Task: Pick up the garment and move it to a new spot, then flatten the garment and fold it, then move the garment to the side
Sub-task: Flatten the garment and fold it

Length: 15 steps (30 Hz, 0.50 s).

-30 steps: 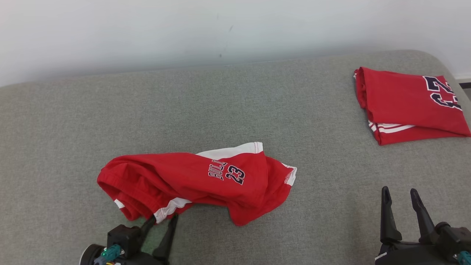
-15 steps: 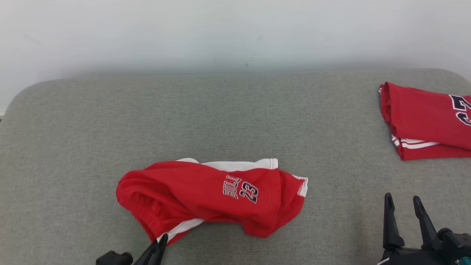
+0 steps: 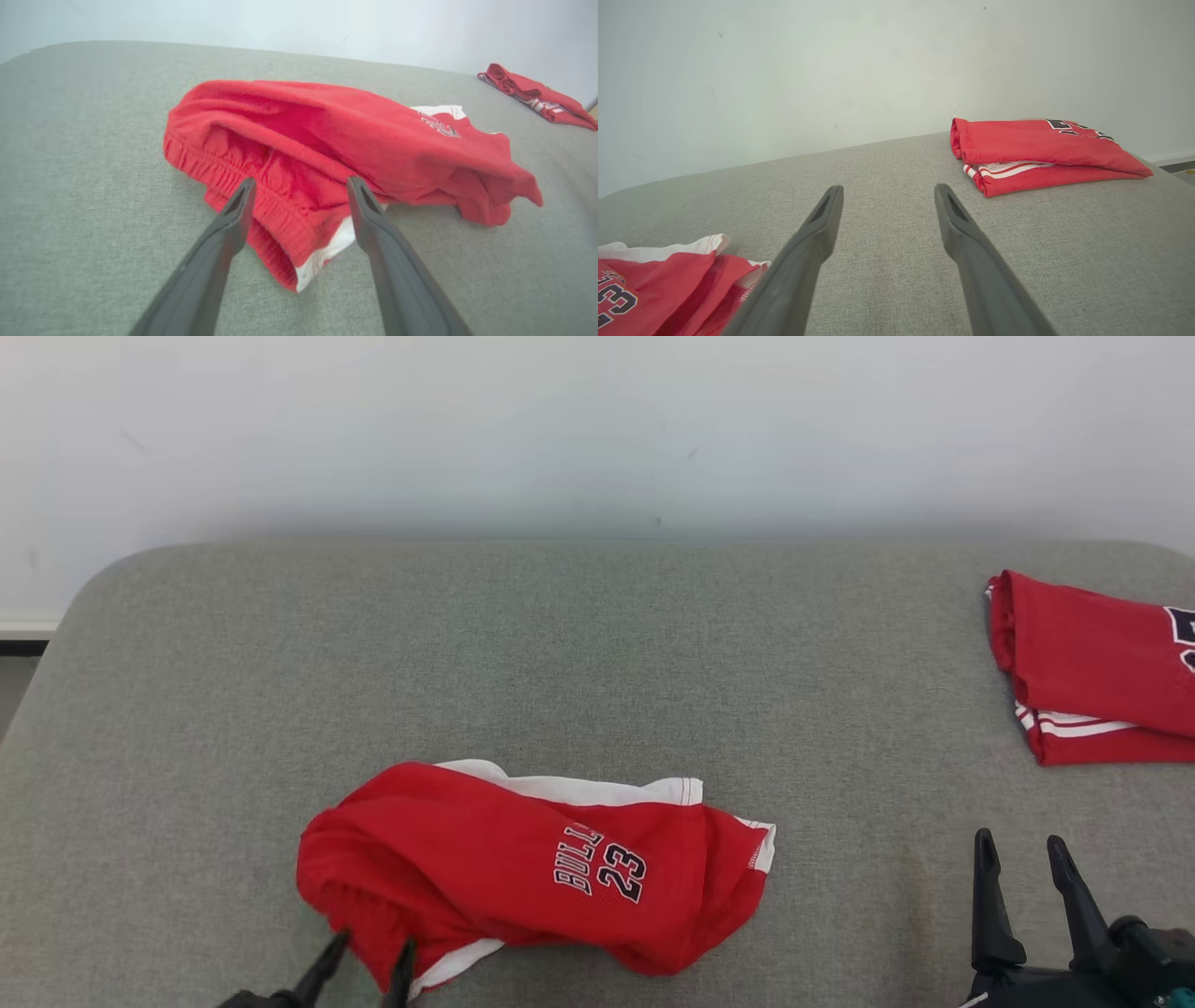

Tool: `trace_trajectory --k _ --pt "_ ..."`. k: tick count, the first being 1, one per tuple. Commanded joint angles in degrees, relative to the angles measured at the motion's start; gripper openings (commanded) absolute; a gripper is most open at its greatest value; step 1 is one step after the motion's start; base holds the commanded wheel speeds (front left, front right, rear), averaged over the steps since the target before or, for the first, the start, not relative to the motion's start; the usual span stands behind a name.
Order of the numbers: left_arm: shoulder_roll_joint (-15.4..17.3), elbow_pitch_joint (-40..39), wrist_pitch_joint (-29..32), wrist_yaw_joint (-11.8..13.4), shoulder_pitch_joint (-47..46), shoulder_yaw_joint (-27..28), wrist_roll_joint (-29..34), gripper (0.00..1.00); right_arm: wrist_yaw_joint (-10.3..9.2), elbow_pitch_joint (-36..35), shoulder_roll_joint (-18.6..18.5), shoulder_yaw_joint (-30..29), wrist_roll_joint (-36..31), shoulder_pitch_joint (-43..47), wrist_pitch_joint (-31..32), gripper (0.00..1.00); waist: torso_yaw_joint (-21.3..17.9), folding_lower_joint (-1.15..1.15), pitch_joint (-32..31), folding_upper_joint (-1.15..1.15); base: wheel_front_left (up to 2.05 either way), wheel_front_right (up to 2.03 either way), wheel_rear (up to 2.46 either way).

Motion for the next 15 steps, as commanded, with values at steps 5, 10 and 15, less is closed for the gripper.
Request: trace_trajectory --k 5,10,15 --pt "-1.1 -5.4 -0.5 2.1 1.8 6.8 3.7 1.0 0.04 -0.5 0.0 -0.5 0.1 1.3 0.3 1.0 -0.4 0.0 -0.8 0.0 0.0 0.0 0.0" --pt "-3.1 -11.5 -0.5 3.2 3.3 15.9 8.7 1.0 0.03 -0.6 0.0 -0.5 0.6 1.6 0.3 1.0 -0.6 0.0 -1.3 0.0 0.0 0.0 0.0" --pt "-5.2 -13.2 -0.5 3.1 4.8 21.6 12.9 1.0 0.04 0.0 0.0 -0.4 1.0 2.0 0.0 1.0 -0.5 0.0 -1.3 0.0 0.0 0.0 0.0"
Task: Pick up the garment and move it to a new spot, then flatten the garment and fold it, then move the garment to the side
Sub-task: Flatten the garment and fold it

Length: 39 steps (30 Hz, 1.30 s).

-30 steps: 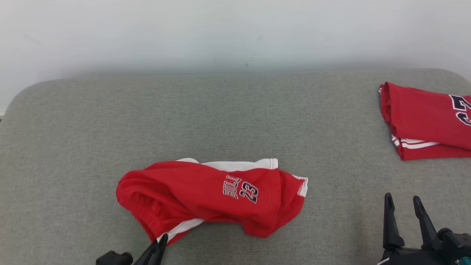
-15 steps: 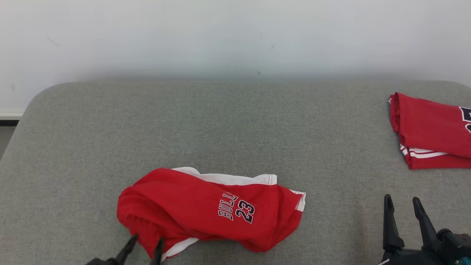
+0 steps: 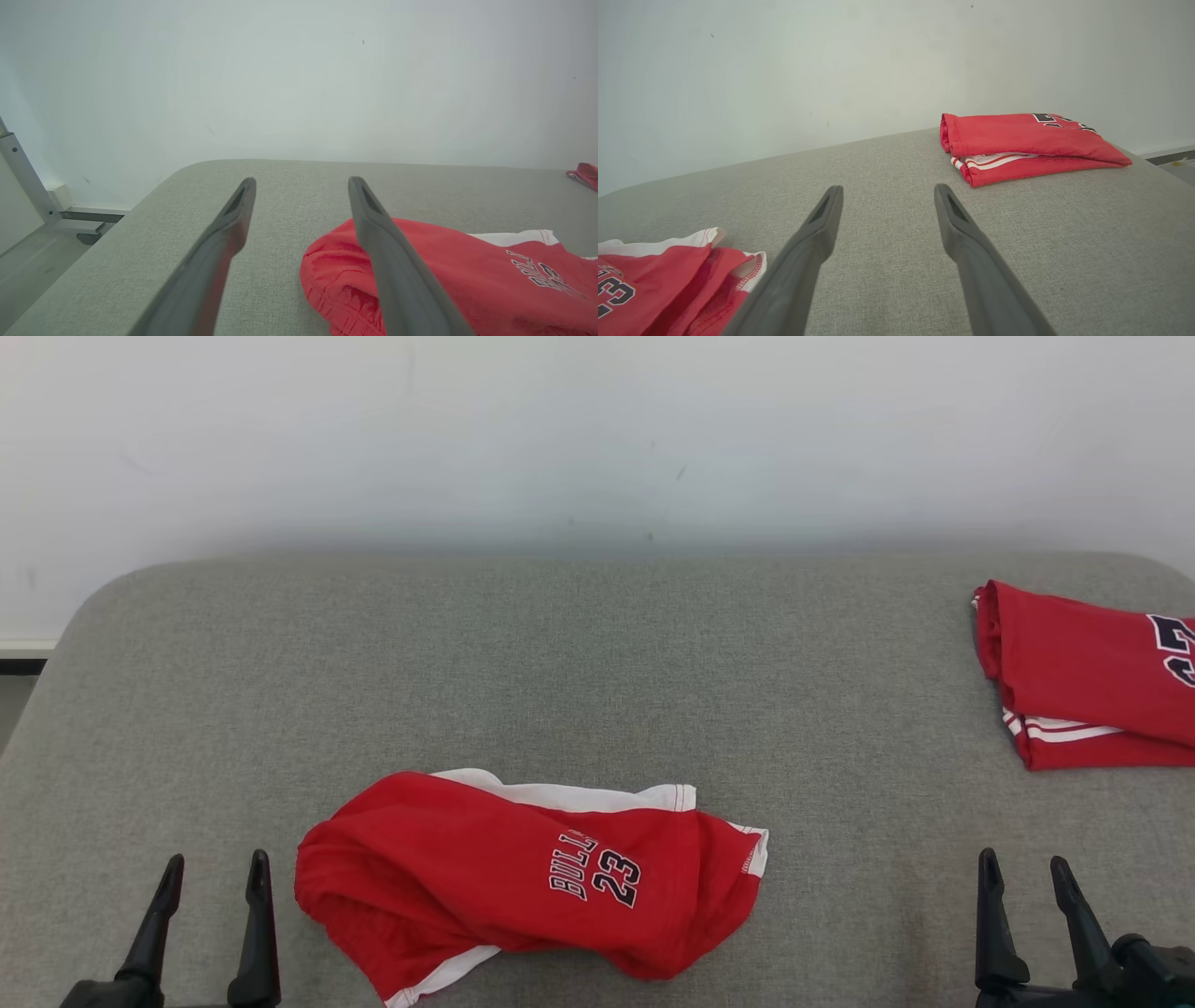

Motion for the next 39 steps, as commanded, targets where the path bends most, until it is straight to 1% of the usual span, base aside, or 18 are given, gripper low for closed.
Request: trace_trajectory --k 1,6,10,13,16,19,20,24,29,34,39 --pt "-0.2 0.2 -0.2 -0.3 0.4 0.6 1.1 1.0 0.04 0.1 0.0 0.1 0.4 0.3 -0.2 1.0 0.1 0.0 0.1 0.0 0.0 0.0 0.0" --pt "-2.0 1.6 -0.2 -2.3 0.0 3.2 3.5 1.0 0.04 0.7 0.0 1.5 0.3 -0.2 -0.1 1.0 0.3 0.0 0.2 0.0 0.0 0.0 0.0" --pt "-3.5 2.2 -0.2 -3.8 -0.7 4.2 4.9 1.0 0.04 1.2 0.0 5.6 -1.1 -2.0 1.1 1.0 0.8 0.0 0.4 0.0 0.0 0.0 0.0" --pt "-4.7 2.7 -0.2 -4.7 -1.4 4.3 5.4 1.0 0.04 1.9 0.0 9.3 -1.8 -4.5 2.1 1.0 1.6 0.0 0.7 0.0 0.0 0.0 0.0" --pt "-5.8 2.8 -0.2 -5.3 -2.2 4.3 6.1 1.0 0.04 4.1 0.0 12.2 -2.0 -7.9 3.8 1.0 2.7 0.0 1.0 0.0 0.0 0.0 0.0" --pt "-6.9 2.9 -0.2 -5.8 -3.0 3.9 6.6 1.0 0.04 6.9 -0.1 14.1 -2.0 -12.1 5.4 1.0 4.3 0.0 1.7 0.0 0.0 0.0 0.0" --pt "-6.9 2.9 -0.2 -5.8 -3.0 3.9 6.6 1.0 0.04 6.9 -0.1 14.1 -2.0 -12.1 5.4 1.0 4.3 0.0 1.7 0.0 0.0 0.0 0.0" --pt "-7.7 3.5 -0.2 -6.2 -4.5 3.8 6.6 1.0 0.04 12.4 -0.8 15.8 -1.9 -17.4 6.9 1.0 6.7 0.0 2.8 0.0 0.0 0.0 0.0" --pt "-8.6 4.1 -0.2 -6.7 -5.9 3.6 6.4 1.0 0.04 20.2 -1.7 17.5 -1.2 -23.0 7.2 1.0 9.2 0.0 4.3 0.0 0.0 0.0 0.0" --pt "-9.1 4.8 -0.2 -6.6 -7.0 2.8 6.2 1.0 0.04 28.1 -2.2 18.7 -0.4 -26.8 8.6 1.0 11.1 0.0 5.4 0.0 0.0 0.0 0.0" --pt "-9.0 5.1 -0.2 -6.6 -7.5 1.6 5.5 1.0 0.04 33.6 -2.2 20.1 0.9 -29.1 9.1 1.0 12.0 0.0 5.9 0.0 0.0 0.0 0.0"
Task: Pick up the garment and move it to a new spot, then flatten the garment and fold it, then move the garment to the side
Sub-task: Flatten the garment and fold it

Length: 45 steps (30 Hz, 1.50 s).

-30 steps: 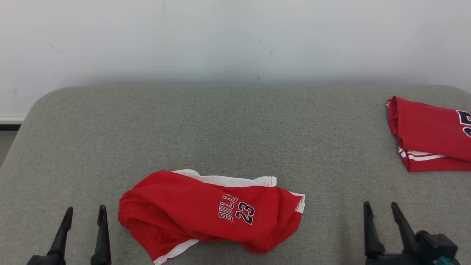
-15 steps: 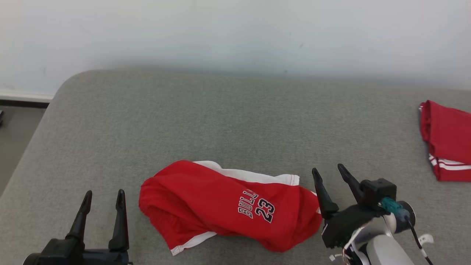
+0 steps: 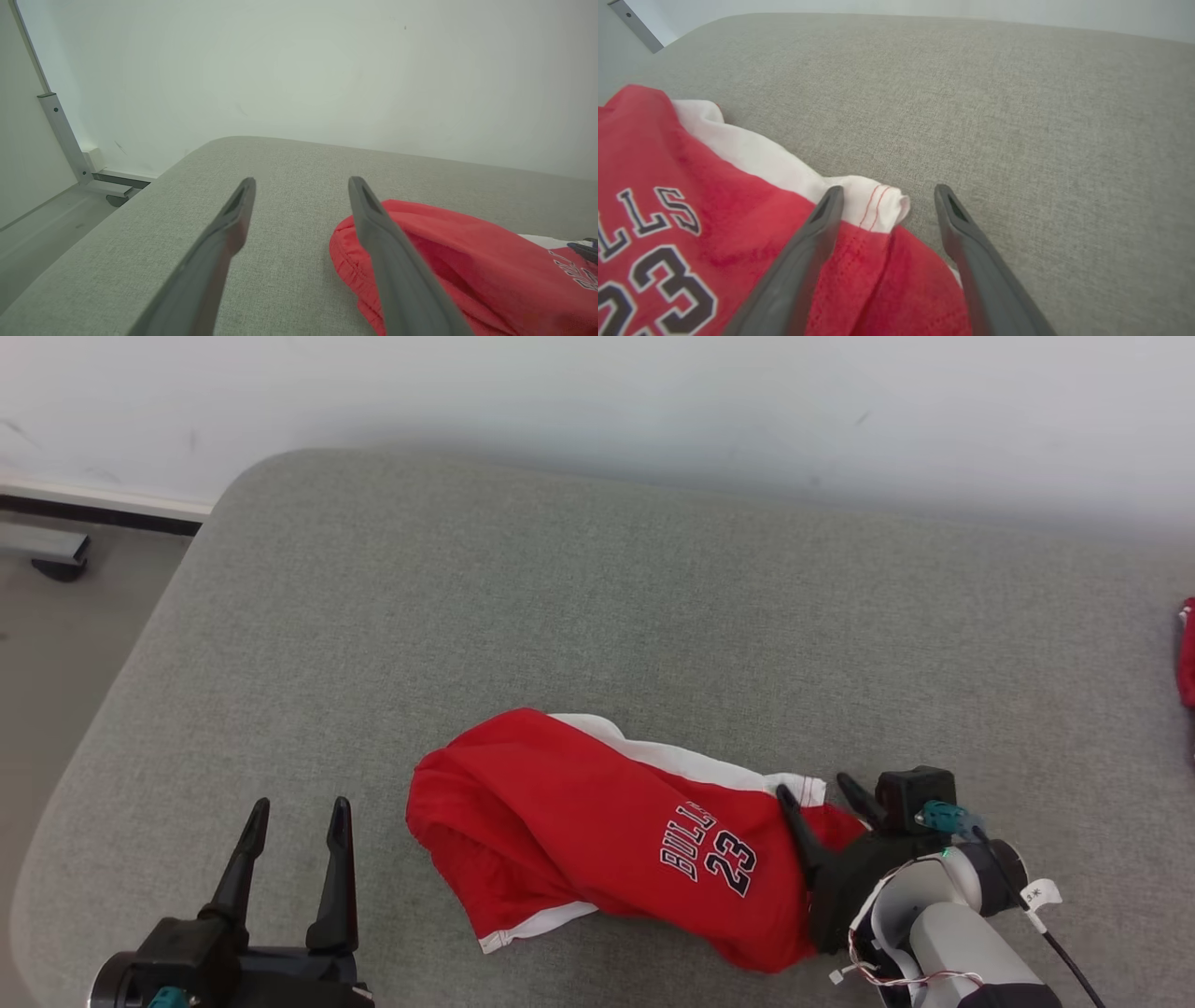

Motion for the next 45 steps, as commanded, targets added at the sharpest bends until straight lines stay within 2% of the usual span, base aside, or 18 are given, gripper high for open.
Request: trace_trajectory --k 1,2,3,8,16,22,31,41,42,43,44,45 --pt "0.0 0.1 -0.2 0.1 -0.7 -0.2 -0.3 1.0 0.04 1.2 -0.1 0.6 0.8 -0.7 0.4 1.0 0.6 0.0 0.5 0.0 0.0 0.0 0.0" --pt "0.1 0.1 -0.2 0.1 -0.8 -0.2 -0.5 1.0 0.04 2.2 -0.1 1.2 1.1 -1.0 1.0 0.76 0.6 0.0 0.6 0.0 0.0 0.0 0.0" --pt "0.1 0.1 -0.2 0.1 -0.9 -0.2 -0.5 1.0 0.04 2.8 0.0 1.5 1.7 -1.5 1.0 0.0 0.6 0.0 0.6 0.0 0.0 0.0 0.0" --pt "0.4 0.2 -0.2 0.1 -0.8 0.2 -0.8 1.0 0.03 4.2 -1.1 2.3 3.5 -4.3 -1.5 0.0 0.0 0.0 0.4 0.0 0.0 0.0 0.0" --pt "0.7 0.5 -0.2 0.1 1.1 0.0 -0.6 1.0 0.04 1.2 -5.0 2.4 4.0 -11.6 -7.2 0.0 -2.4 0.0 -1.2 0.0 0.0 0.0 0.0" --pt "0.7 1.1 -0.2 0.1 1.1 -1.4 -0.9 1.0 0.03 -0.7 -9.3 3.3 4.4 -18.9 -5.4 0.0 -3.0 0.0 -2.0 0.0 0.0 0.0 0.0" --pt "0.8 1.4 -0.2 0.1 1.2 -2.8 -1.2 1.0 0.04 -0.6 -11.6 5.7 4.9 -23.5 -3.6 0.0 -1.7 0.0 -2.4 0.0 0.0 0.0 0.0" --pt "0.8 1.7 -0.2 0.1 -1.0 -4.9 -2.0 1.0 0.03 7.3 -13.1 7.6 2.5 -34.2 -2.9 0.0 1.2 0.0 0.2 0.0 0.0 0.0 0.0" --pt "0.7 1.7 -0.2 0.1 -1.1 -5.2 -2.0 1.0 0.03 8.7 -13.1 7.5 2.2 -35.1 -3.2 0.12 1.4 0.0 0.4 0.0 0.0 0.0 0.0" --pt "0.6 1.7 -0.2 0.1 -1.3 -5.4 -2.1 1.0 0.03 10.5 -13.3 7.2 1.6 -36.0 -3.1 0.81 1.6 0.0 0.5 0.0 0.0 0.0 0.0" --pt "0.5 1.8 -0.2 0.1 -1.4 -5.5 -2.1 1.0 0.03 12.3 -13.3 7.0 1.0 -36.7 -2.7 1.0 1.8 0.0 0.6 0.0 0.0 0.0 0.0" --pt "0.4 1.9 -0.2 0.1 -1.5 -5.6 -2.0 1.0 0.04 13.6 -12.9 6.9 0.5 -37.5 -2.8 1.0 1.8 0.0 0.7 0.0 0.0 0.0 0.0"
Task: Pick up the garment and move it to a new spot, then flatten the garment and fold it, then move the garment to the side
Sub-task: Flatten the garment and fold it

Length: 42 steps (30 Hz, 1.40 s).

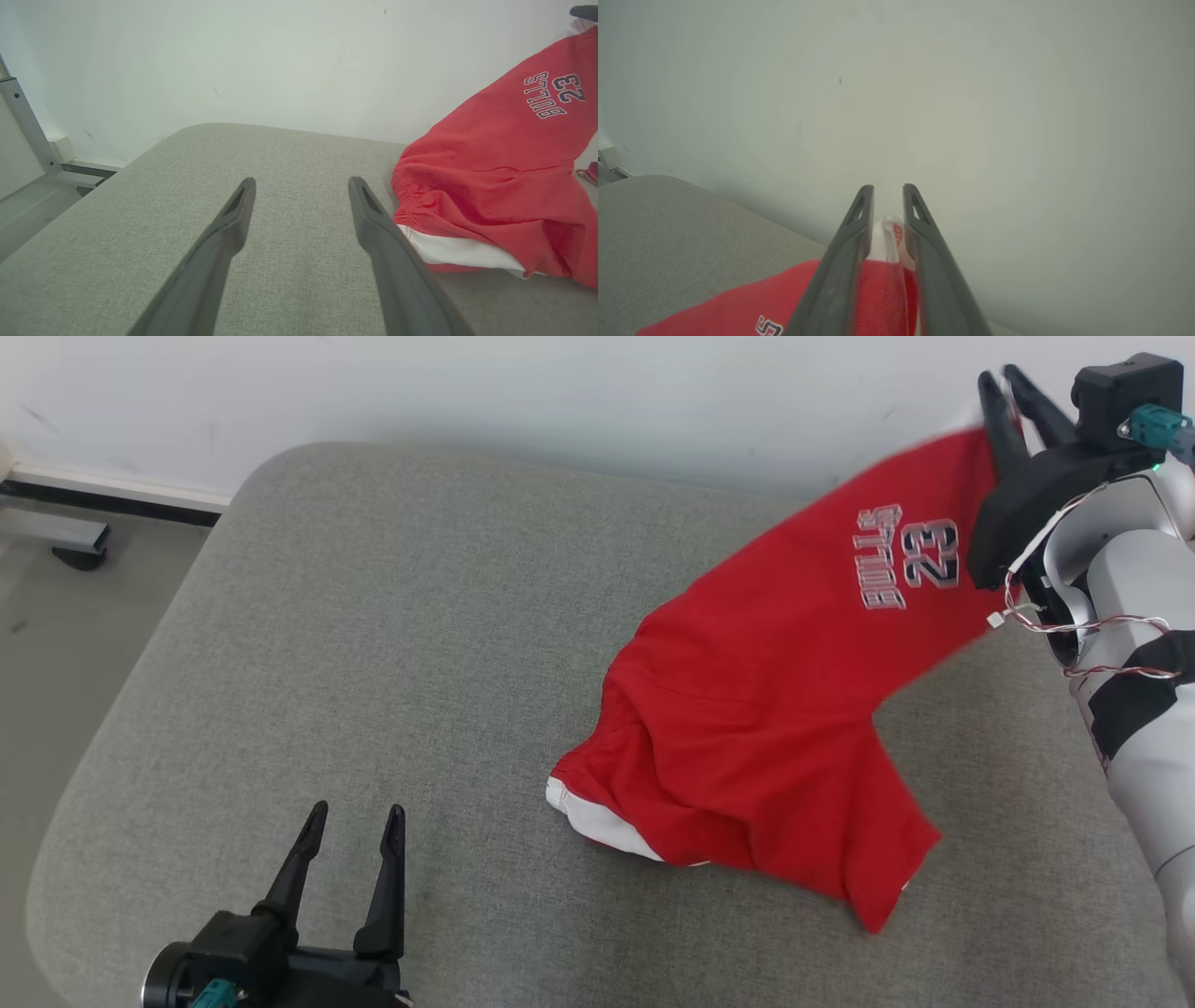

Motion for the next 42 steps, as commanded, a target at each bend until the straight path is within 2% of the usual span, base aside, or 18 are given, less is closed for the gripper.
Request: trace_trajectory --k 1,7,13,23,28,34,42 --pt "-0.2 0.1 -0.2 0.1 -0.6 -0.1 0.0 1.0 0.03 0.5 0.3 0.0 -0.5 -1.0 -0.8 1.0 0.3 0.0 0.3 -0.01 0.0 0.0 0.0" --pt "-0.2 0.2 -0.2 0.1 -0.2 0.3 0.1 1.0 0.02 4.8 1.3 0.6 -0.7 -1.3 -4.5 1.0 -1.2 0.0 -0.1 -0.01 0.0 0.0 0.0" --pt "0.1 -0.2 -0.2 0.1 1.0 1.4 0.9 1.0 0.03 4.4 2.1 1.9 1.9 3.6 -7.8 1.0 -3.6 0.0 -2.0 -0.01 0.0 0.0 0.0" --pt "1.0 -1.0 -0.2 0.1 4.1 4.6 1.7 1.0 0.03 -5.4 1.3 2.9 6.5 19.0 -9.1 1.0 -7.6 0.0 -5.2 -0.01 0.0 0.0 0.0" --pt "1.5 -1.2 -0.2 0.1 5.0 5.5 2.2 1.0 0.03 -13.4 1.4 1.2 7.7 30.0 -9.1 1.0 -8.7 0.0 -6.0 -0.01 0.0 0.0 0.0" --pt "1.3 -1.7 -0.2 0.1 5.5 5.9 2.7 1.0 0.02 -20.1 2.6 -1.7 7.3 40.8 -8.8 1.0 -8.8 0.0 -6.0 -0.01 0.0 0.0 0.0" --pt "1.0 -1.4 -0.2 0.1 4.5 4.4 2.6 1.0 0.03 -25.0 5.8 -5.6 5.4 48.1 -6.1 1.0 -6.8 0.0 -5.8 -0.01 0.0 0.0 0.0"
